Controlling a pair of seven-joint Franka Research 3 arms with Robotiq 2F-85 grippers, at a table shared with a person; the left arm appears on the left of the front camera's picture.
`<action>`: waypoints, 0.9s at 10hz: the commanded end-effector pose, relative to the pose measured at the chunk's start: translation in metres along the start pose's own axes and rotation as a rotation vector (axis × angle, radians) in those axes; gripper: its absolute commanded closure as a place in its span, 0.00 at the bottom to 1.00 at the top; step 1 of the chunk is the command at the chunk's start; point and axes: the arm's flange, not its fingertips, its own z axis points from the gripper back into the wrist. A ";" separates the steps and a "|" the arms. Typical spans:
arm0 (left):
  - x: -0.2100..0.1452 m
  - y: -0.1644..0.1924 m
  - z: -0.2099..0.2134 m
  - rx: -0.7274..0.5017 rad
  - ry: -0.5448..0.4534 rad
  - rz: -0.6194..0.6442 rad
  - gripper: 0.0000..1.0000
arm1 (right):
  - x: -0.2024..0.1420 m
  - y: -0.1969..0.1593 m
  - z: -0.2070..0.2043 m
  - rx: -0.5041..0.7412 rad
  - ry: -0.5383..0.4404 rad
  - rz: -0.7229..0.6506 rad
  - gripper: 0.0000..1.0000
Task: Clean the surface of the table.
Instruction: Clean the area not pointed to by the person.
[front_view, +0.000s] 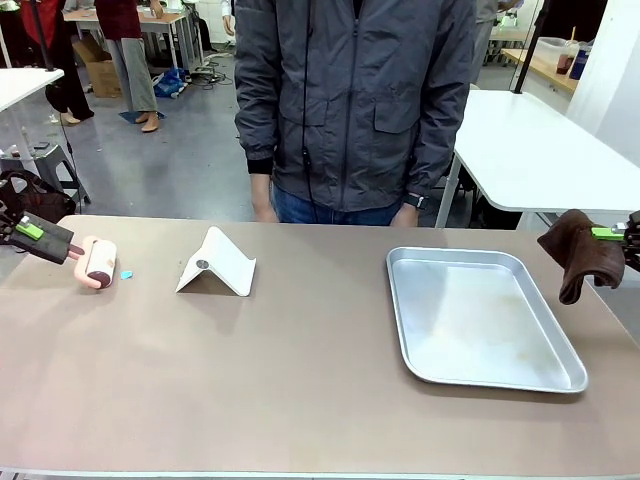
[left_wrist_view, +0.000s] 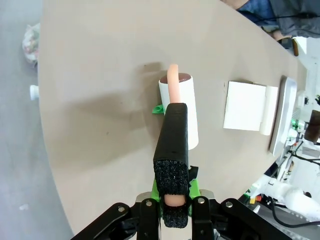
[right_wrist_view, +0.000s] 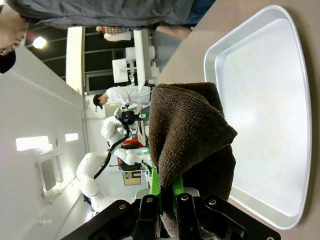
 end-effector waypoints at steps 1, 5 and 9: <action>0.002 0.011 -0.031 0.071 0.131 0.011 0.91 | 0.002 0.003 0.000 -0.004 -0.008 0.010 0.89; 0.001 -0.005 -0.046 0.065 0.159 -0.023 0.91 | 0.002 0.003 0.000 -0.004 -0.008 0.010 0.89; 0.001 -0.026 -0.061 0.027 0.180 -0.057 0.91 | 0.002 0.003 0.000 -0.004 -0.008 0.010 0.89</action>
